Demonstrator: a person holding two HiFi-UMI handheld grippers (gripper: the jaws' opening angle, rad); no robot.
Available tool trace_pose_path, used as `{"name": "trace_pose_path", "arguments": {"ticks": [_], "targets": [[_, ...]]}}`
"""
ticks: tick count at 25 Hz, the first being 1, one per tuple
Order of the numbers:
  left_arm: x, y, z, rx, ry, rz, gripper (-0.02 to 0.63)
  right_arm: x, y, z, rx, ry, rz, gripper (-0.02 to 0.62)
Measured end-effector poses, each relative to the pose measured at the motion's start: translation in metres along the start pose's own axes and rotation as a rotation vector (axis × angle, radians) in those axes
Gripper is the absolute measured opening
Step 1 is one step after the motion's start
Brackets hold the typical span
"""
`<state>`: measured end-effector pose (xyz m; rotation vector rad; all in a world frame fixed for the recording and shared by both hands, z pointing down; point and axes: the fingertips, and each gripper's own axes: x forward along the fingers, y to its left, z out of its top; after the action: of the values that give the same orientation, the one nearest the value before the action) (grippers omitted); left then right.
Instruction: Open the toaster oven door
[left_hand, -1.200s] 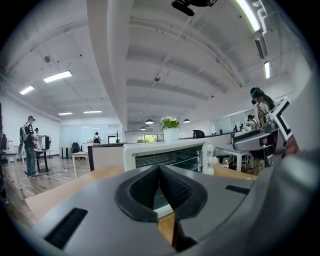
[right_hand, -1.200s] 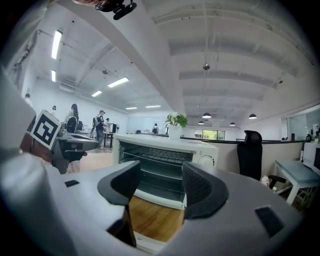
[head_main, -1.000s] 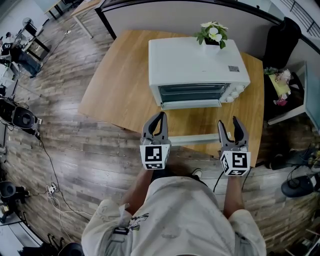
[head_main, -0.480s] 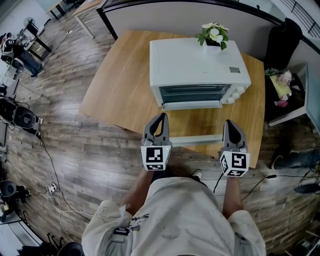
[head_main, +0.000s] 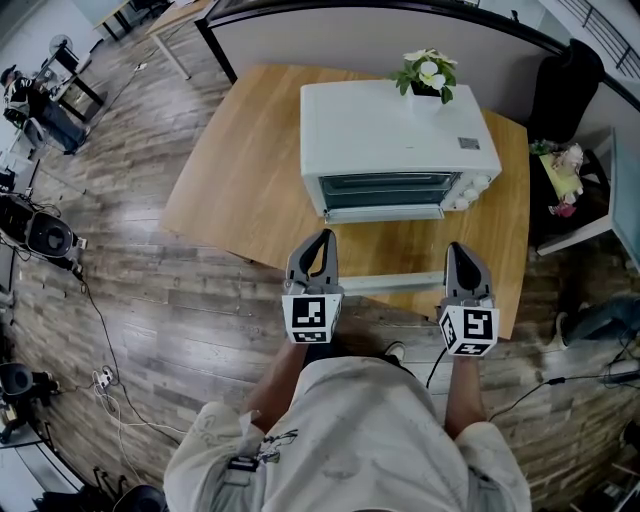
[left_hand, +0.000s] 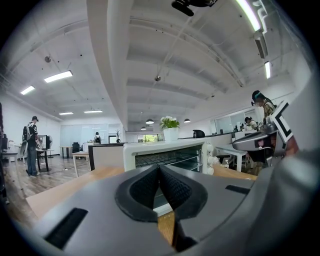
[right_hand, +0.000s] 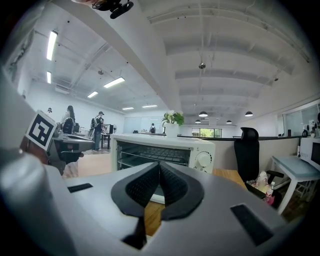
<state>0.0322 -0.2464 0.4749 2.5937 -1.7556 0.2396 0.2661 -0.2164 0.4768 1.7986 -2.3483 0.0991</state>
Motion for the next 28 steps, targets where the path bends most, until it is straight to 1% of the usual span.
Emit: {"name": "trace_pose_path", "arguments": {"ticks": [8,13,19,28], "targets": [[-0.0032,0.0004,0.0003,0.0,-0.001,0.003,0.017,-0.0019,0.0,0.0033,-0.001,-0.009,-0.002,0.025],[-0.0041,0.0002,0.0,-0.004,-0.002,0.003,0.017,-0.0013,0.0059,0.0019,-0.031,0.006,-0.001,0.023],[-0.0061,0.0001,-0.0045,-0.006,0.007,0.006,0.017,-0.0017,0.0052,-0.0015,-0.033,0.014,-0.007,0.023],[-0.0081,-0.0004,-0.0023,-0.008,0.003,0.008,0.017,-0.0032,0.0044,0.0043,-0.034,-0.005,-0.003,0.023]]}}
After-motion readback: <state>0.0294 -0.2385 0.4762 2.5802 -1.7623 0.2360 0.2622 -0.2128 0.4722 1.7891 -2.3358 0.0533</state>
